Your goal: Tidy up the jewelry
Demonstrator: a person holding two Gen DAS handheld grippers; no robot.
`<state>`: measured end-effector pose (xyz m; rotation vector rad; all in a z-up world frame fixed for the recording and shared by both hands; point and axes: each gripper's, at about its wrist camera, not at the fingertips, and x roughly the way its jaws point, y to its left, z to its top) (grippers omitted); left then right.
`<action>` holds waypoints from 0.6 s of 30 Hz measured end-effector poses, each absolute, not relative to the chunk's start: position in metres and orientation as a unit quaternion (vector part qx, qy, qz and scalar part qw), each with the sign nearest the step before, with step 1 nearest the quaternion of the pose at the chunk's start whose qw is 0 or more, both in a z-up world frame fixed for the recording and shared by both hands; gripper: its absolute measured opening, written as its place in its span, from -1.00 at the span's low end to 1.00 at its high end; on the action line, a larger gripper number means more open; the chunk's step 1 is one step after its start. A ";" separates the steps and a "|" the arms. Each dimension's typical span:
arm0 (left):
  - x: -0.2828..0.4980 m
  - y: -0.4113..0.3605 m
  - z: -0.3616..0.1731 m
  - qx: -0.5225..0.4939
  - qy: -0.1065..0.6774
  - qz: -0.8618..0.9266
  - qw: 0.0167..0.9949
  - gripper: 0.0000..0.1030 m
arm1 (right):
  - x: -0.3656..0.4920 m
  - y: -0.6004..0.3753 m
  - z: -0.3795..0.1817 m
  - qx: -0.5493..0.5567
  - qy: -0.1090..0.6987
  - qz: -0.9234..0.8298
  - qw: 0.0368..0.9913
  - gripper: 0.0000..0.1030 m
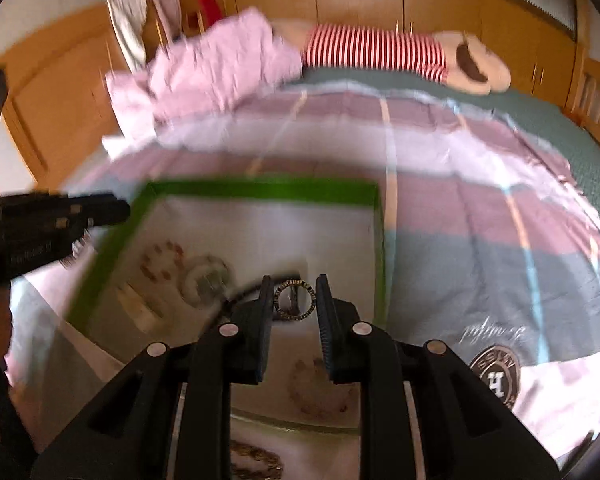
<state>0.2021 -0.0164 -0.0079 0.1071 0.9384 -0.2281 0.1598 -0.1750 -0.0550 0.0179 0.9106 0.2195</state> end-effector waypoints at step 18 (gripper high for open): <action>0.139 0.006 0.008 0.031 0.432 -0.113 0.894 0.12 | 0.094 -0.188 -0.002 0.004 0.398 0.110 0.911 0.08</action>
